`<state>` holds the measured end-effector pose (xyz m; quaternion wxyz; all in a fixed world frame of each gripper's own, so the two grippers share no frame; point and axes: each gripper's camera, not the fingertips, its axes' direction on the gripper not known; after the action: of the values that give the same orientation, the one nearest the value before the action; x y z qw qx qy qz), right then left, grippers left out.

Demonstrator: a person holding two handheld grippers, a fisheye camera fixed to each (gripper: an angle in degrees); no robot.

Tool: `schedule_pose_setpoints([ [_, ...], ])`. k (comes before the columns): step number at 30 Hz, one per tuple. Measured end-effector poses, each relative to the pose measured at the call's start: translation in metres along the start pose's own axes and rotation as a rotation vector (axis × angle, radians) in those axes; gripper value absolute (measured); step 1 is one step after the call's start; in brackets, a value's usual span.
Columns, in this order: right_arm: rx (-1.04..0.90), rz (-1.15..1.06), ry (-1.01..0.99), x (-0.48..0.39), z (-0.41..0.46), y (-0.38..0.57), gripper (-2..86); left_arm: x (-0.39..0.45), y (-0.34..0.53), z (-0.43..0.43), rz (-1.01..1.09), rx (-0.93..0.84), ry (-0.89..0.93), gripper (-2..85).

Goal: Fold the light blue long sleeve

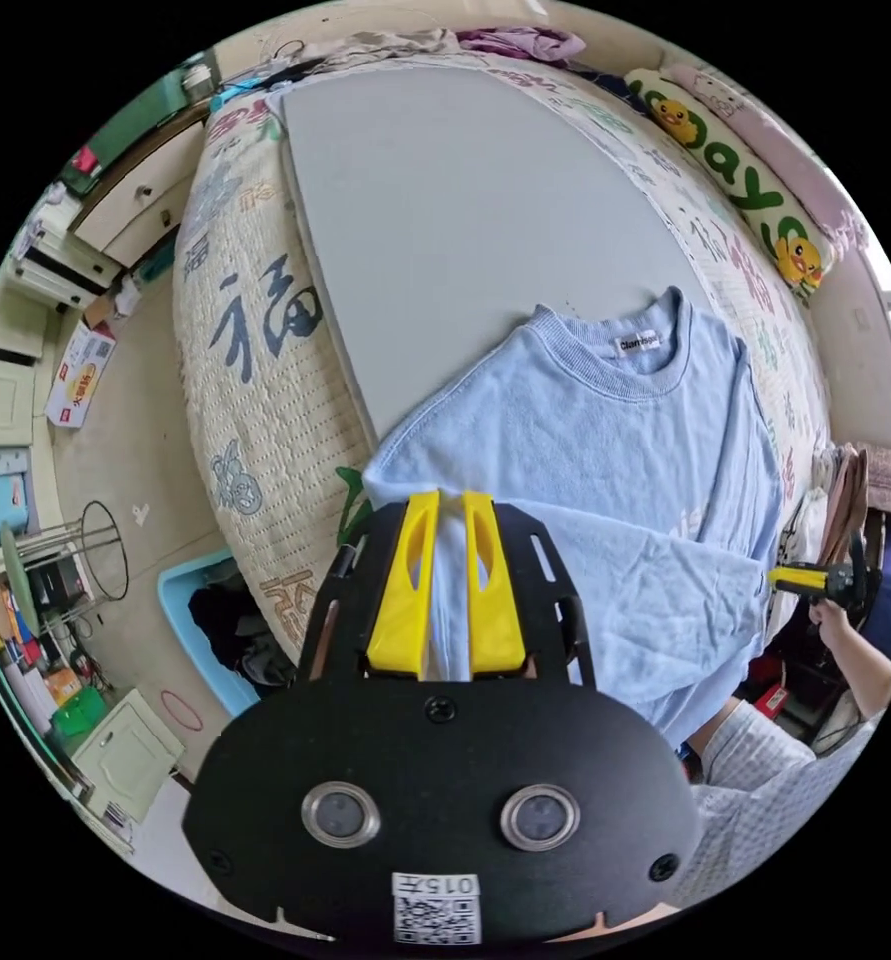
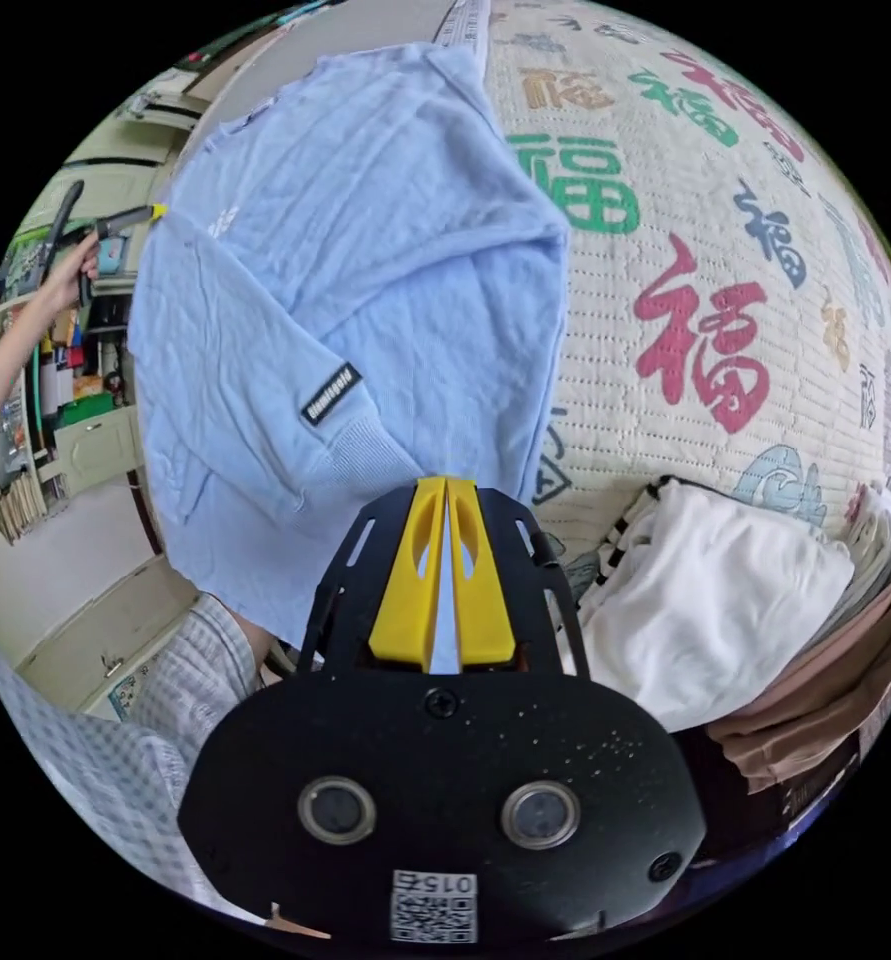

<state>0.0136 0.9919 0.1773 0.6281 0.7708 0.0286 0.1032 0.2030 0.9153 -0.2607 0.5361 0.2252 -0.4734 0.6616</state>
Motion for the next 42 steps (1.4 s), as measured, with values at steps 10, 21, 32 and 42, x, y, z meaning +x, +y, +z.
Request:
schedule_pose_setpoints([
  [10, 0.328, -0.307, -0.117, -0.007, -0.1, -0.177, 8.5, -0.003, -0.066, -0.007, 0.031, 0.072, 0.019, 10.4],
  [21, 0.108, -0.387, 0.165, -0.045, -0.06, -0.29, 10.0, 0.007, -0.086, 0.037, 0.089, 0.012, -0.069, 9.4],
  [32, 0.272, -0.382, 0.164, -0.039, -0.058, -0.244, -0.2, 0.013, -0.049, 0.058, 0.125, 0.084, -0.028, 1.8],
  [42, 0.375, -0.411, -0.073, -0.017, -0.066, -0.077, -0.6, 0.043, 0.148, 0.047, 0.143, 0.368, 0.156, 1.3],
])
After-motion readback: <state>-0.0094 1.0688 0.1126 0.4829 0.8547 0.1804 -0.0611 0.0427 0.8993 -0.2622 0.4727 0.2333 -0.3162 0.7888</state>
